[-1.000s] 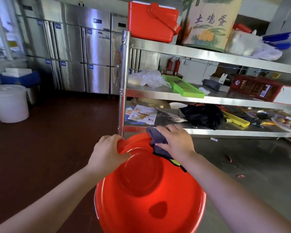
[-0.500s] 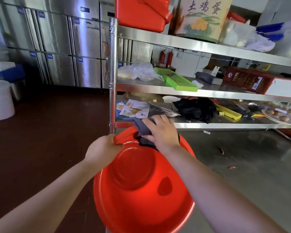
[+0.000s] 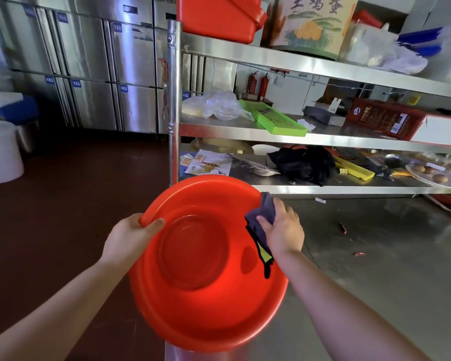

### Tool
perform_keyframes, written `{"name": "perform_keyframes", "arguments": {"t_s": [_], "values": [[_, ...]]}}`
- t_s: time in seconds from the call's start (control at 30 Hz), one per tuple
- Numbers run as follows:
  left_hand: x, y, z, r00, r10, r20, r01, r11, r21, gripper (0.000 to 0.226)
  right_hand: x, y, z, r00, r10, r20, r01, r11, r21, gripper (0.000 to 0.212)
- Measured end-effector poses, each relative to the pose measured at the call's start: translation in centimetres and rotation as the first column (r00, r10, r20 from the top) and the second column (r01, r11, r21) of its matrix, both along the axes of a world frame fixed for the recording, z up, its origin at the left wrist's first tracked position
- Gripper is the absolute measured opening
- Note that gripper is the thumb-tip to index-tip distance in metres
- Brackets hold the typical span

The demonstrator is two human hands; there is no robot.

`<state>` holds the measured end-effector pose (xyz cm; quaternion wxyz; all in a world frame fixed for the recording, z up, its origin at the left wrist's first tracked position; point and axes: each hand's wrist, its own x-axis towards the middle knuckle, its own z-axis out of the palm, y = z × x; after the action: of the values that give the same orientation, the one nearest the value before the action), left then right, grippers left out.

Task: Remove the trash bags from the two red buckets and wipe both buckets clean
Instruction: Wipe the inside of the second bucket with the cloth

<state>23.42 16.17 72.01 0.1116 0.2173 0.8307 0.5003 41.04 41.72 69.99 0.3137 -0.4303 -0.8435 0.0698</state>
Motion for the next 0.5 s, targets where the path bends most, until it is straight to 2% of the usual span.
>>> {"name": "perform_keyframes", "arguments": {"t_s": [0.07,0.13,0.23,0.3,0.37,0.4,0.5], "values": [[-0.3,-0.4,0.4,0.999,-0.03,0.021,0.029,0.999,0.029,0.033,0.1,-0.1,1.3,0.997,0.072,0.002,-0.072,0.997,0.032,0.053],[-0.6,0.1,1.2,0.995,-0.098,-0.034,0.099,0.995,0.026,0.037,-0.4,-0.6,3.2,0.979,0.192,0.066,-0.199,0.973,0.117,0.052],[0.1,2.0,2.3,0.96,-0.227,-0.162,0.206,0.969,-0.137,0.033,-1.9,-2.0,5.8,0.906,0.366,0.214,-0.415,0.866,0.278,0.051],[0.6,3.0,2.1,0.916,-0.16,-0.368,0.064,0.963,-0.26,0.03,-2.8,-2.9,7.0,0.871,0.389,0.3,-0.479,0.807,0.344,0.049],[1.1,3.1,1.2,0.817,-0.098,-0.569,-0.104,0.945,-0.311,0.031,-3.1,-3.2,7.4,0.848,0.393,0.355,-0.515,0.768,0.38,0.048],[1.2,2.9,0.6,0.796,-0.099,-0.597,-0.122,0.94,-0.318,0.033,-3.2,-3.2,7.4,0.842,0.392,0.372,-0.526,0.752,0.397,0.048],[1.3,2.4,-1.4,0.81,-0.121,-0.574,-0.092,0.94,-0.328,0.035,-3.3,-2.8,7.2,0.841,0.373,0.393,-0.524,0.741,0.42,0.05]]}}
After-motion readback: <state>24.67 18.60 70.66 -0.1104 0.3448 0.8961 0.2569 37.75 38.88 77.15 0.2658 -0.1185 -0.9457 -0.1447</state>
